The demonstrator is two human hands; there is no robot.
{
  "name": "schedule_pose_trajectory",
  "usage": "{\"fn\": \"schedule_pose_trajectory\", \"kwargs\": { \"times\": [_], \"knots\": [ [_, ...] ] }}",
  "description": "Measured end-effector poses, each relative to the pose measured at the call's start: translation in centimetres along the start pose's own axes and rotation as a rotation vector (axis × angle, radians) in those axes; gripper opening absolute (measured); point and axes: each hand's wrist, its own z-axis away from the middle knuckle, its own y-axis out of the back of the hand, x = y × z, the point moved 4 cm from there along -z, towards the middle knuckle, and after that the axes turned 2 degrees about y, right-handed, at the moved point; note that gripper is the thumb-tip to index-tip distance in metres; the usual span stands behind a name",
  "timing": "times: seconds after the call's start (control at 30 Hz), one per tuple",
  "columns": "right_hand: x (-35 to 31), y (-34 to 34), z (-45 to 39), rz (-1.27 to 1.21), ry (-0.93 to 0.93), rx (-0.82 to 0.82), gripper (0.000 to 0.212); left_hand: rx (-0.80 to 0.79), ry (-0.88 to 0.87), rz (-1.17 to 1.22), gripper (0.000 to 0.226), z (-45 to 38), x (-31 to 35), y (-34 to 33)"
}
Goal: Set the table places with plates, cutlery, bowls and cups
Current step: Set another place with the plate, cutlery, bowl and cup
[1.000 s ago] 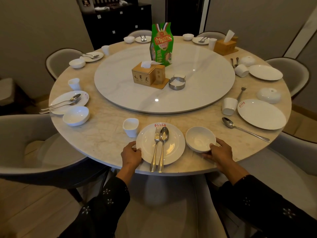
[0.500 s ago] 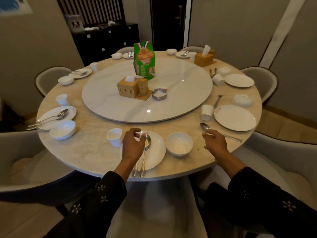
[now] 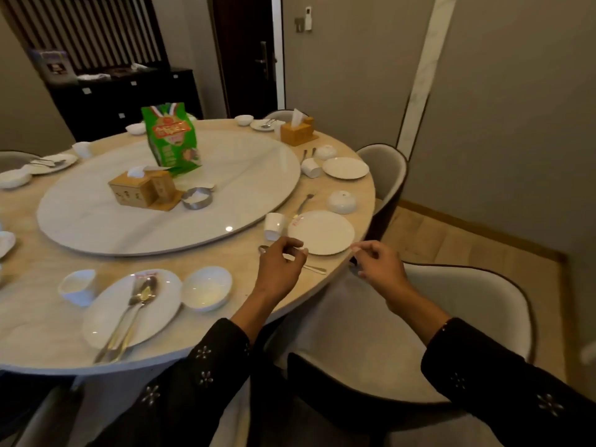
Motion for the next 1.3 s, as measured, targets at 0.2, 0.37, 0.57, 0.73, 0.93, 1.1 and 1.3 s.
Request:
{"fn": "schedule_pose_trajectory", "kwargs": {
  "times": [0.2, 0.37, 0.57, 0.73, 0.93, 1.1, 1.3],
  "knots": [
    [3.7, 8.0, -0.7, 0.006, 0.008, 0.042, 0.015, -0.075, 0.037, -0.009, 0.013, 2.2, 1.1, -9.8],
    [6.1, 10.5, -2.5, 0.035, -0.004, 0.022, 0.012, -0.113, 0.076, -0.01, 0.017, 2.6, 0.3, -13.9],
    [6.9, 6.9, -6.4, 0.068, 0.003, -0.115, 0.013, -0.061, 0.161, 0.009, 0.016, 0.3, -2.1, -14.8],
    [5.9, 1.2, -10.4, 0.083, 0.047, -0.283, 0.013, 0.11, 0.241, -0.027, 0.011, -4.2, -4.6, -13.7],
    [4.9, -4.3, -13.3, 0.148, 0.085, -0.518, 0.012, 0.283, 0.475, -0.105, 0.016, -7.6, -8.5, -10.5],
    [4.5, -6.8, -14.7, 0.154, 0.084, -0.621, 0.015, 0.43, 0.725, -0.118, 0.016, -8.3, -11.6, -8.7],
    [4.3, -9.1, -16.8, 0.199, 0.118, -0.741, 0.012, 0.551, 0.833, -0.09, 0.029, -10.4, -12.3, -8.5]
  ]
}}
